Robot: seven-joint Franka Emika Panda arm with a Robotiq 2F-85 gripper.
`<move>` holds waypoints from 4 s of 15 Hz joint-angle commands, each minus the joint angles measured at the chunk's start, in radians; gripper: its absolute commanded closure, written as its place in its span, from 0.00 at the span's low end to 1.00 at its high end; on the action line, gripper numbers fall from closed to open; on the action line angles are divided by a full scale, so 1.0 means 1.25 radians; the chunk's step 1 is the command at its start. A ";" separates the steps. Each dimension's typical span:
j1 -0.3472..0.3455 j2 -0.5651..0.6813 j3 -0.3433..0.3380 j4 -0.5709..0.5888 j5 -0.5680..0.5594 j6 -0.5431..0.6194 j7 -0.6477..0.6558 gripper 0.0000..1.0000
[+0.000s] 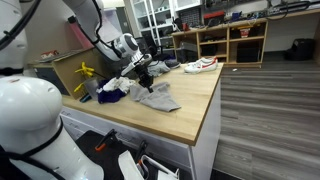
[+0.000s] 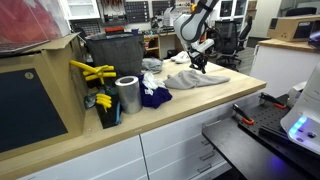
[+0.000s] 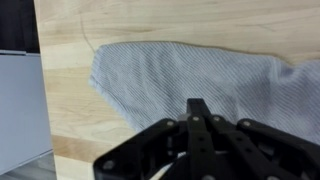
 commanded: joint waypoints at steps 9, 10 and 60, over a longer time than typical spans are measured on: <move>-0.036 0.065 -0.031 -0.030 0.037 0.160 0.176 1.00; -0.036 0.066 -0.034 -0.046 0.037 0.179 0.187 1.00; -0.038 0.067 0.096 0.098 0.275 0.193 0.069 1.00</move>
